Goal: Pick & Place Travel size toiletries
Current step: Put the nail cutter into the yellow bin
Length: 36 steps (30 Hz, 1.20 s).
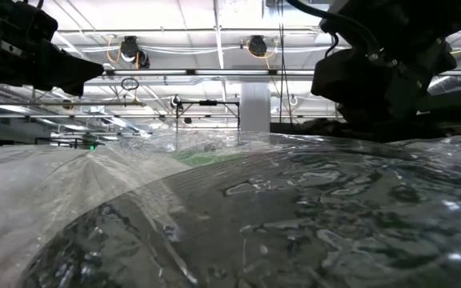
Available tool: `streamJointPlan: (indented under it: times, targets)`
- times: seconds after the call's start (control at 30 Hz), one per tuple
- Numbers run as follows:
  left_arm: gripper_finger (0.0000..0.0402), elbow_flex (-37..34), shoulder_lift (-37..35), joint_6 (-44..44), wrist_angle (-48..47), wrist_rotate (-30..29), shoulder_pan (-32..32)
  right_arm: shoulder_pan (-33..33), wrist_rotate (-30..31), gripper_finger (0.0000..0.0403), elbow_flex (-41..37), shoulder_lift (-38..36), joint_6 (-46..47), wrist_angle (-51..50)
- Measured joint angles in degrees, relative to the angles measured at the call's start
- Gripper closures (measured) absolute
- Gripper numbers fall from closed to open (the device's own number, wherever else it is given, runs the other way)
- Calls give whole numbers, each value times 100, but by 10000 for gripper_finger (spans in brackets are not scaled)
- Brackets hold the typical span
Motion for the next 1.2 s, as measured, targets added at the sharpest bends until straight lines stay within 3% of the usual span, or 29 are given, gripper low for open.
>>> streamJointPlan:
  times: [0.23, 0.83, 1.2]
  targets:
    - [396, 0, 0, 0, 2, -2, -2, -2, -13, 211, 2, -2, 67, -141]
    - [396, 0, -2, 0, 1, -2, -2, 0, -37, 356, -9, -6, 4, -148]
    - [396, 0, -2, -1, 1, -2, -1, 0, 4, 355, -22, -655, -40, -121]
